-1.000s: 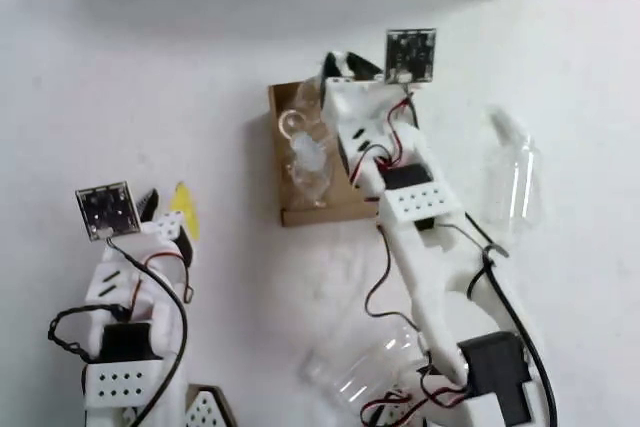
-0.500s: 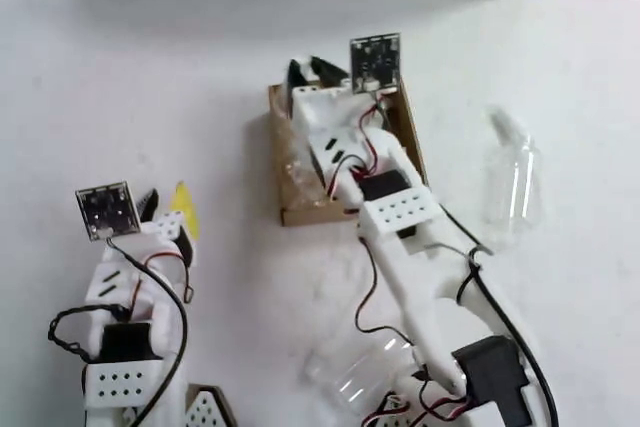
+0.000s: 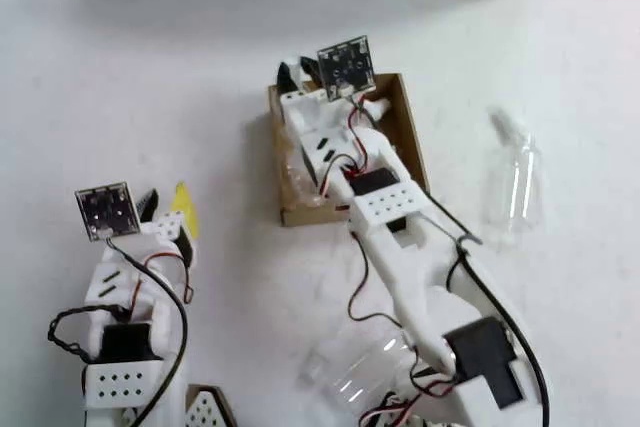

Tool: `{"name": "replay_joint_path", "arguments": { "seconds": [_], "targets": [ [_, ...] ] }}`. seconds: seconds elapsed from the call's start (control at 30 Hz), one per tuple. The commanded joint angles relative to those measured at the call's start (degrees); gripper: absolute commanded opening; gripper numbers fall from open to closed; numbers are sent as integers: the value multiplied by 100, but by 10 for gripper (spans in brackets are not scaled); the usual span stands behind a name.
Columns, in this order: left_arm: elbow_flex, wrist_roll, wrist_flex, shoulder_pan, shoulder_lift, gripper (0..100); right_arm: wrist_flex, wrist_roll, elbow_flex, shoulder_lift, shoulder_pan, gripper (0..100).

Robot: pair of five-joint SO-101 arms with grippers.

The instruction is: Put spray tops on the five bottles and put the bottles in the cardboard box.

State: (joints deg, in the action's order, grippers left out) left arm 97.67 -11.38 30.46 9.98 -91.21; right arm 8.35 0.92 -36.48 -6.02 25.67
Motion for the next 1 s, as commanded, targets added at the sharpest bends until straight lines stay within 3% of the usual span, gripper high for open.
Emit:
{"name": "replay_joint_path", "arguments": {
  "seconds": [0.0,0.1,0.3,0.97],
  "targets": [
    [-35,-35,-176,48,66,142,31,62,229,22,48,22],
    [-35,-35,-176,48,66,142,31,62,246,22,48,31],
    [-35,-35,-176,48,66,142,31,88,246,22,57,151],
    [-35,-35,-176,57,66,142,22,62,-431,-1341,13,152]
  ]
}}
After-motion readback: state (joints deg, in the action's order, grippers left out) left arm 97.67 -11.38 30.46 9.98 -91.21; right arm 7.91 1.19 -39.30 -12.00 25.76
